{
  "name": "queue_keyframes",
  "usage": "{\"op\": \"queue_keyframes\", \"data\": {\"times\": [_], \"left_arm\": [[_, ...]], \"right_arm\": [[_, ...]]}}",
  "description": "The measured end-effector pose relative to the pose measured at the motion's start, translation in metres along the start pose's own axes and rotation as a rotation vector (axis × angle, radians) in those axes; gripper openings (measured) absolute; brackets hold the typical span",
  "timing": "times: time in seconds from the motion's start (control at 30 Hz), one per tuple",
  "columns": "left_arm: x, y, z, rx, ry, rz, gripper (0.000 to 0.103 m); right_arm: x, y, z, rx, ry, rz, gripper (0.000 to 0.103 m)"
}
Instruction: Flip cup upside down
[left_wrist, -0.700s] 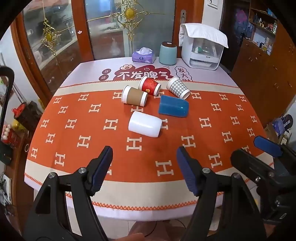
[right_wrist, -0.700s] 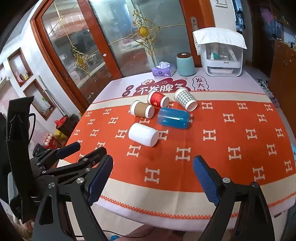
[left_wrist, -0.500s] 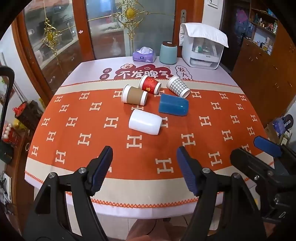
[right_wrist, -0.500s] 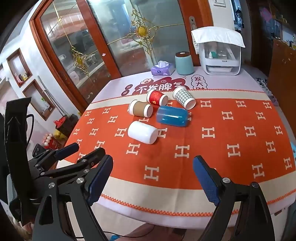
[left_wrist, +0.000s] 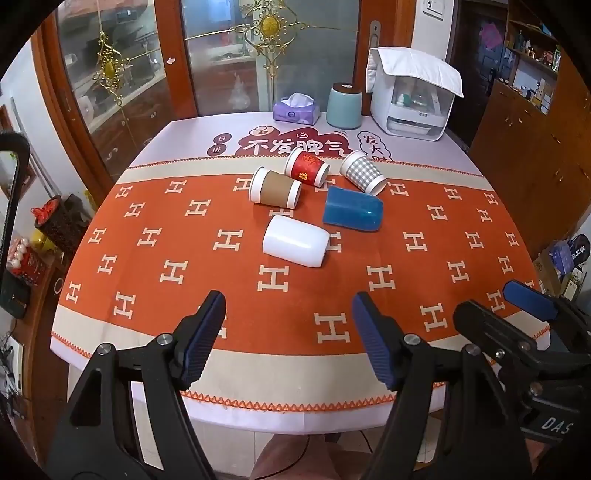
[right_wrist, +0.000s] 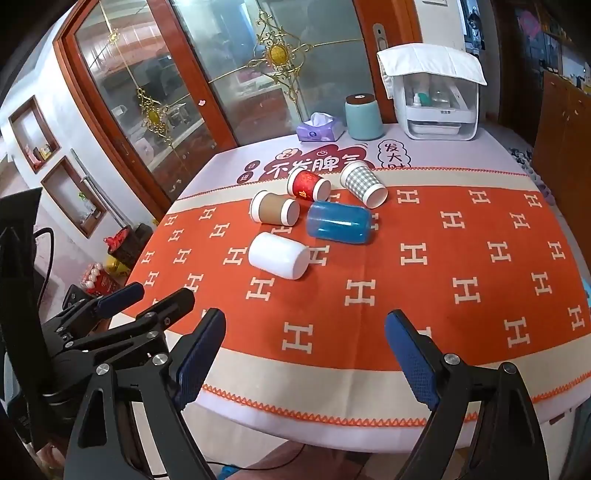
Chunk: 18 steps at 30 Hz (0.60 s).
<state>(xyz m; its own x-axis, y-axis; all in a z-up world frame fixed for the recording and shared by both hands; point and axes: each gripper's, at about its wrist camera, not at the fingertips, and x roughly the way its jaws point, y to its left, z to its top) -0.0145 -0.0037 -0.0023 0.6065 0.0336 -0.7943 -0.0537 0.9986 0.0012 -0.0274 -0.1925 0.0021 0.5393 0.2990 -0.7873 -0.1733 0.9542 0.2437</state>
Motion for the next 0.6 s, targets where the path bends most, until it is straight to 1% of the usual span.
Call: {"op": "queue_keyframes", "data": {"times": [0.2,0.43,0.6], "left_arm": [[-0.001,0.001,-0.002,0.001,-0.001,-0.001,0.069],[0.0,0.001,-0.006,-0.007,0.016,-0.003,0.069],[0.0,-0.001,-0.011,0.006,0.017,0.003,0.069]], "right_arm": [[0.004,-0.003,-0.001,0.0,0.004,0.0,0.089],[0.007,-0.006,-0.004,0.007,0.01,0.003,0.089],[0.007,-0.005,-0.005,0.005,0.007,0.003,0.089]]}}
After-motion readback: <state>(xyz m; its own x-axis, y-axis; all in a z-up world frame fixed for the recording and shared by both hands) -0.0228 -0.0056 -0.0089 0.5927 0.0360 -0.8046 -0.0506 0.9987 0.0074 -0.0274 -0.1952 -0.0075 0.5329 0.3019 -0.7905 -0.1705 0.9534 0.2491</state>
